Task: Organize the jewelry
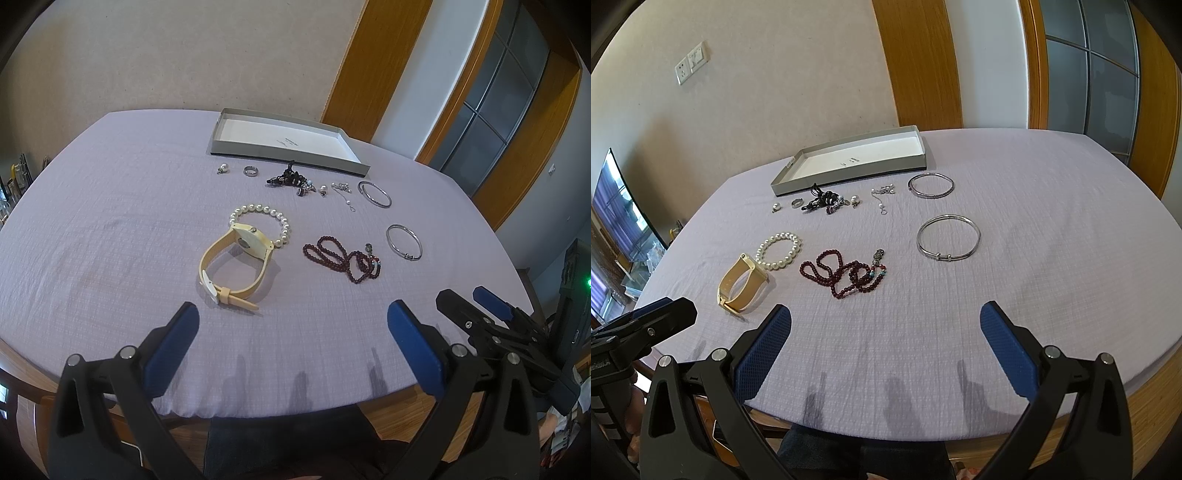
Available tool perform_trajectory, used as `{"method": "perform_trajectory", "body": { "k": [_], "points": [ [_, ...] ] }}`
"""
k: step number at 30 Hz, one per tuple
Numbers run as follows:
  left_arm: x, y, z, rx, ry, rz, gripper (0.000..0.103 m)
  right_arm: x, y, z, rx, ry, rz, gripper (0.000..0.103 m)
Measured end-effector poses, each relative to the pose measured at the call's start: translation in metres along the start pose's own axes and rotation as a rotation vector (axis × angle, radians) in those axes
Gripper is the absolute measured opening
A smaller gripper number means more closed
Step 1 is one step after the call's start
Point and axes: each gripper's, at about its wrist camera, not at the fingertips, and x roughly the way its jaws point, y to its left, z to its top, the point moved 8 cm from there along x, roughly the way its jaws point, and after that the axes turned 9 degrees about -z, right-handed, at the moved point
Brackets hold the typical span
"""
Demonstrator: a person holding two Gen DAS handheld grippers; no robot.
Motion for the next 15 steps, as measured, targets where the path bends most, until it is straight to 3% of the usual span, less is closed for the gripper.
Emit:
{"method": "perform_trajectory", "body": {
  "k": [15],
  "points": [
    [-0.0001, -0.0008, -0.0002, 0.003, -0.001, 0.001, 0.101, 0.0034, -0.0014, -0.0018, 0.003, 0.001, 0.000, 0.102]
  ]
}}
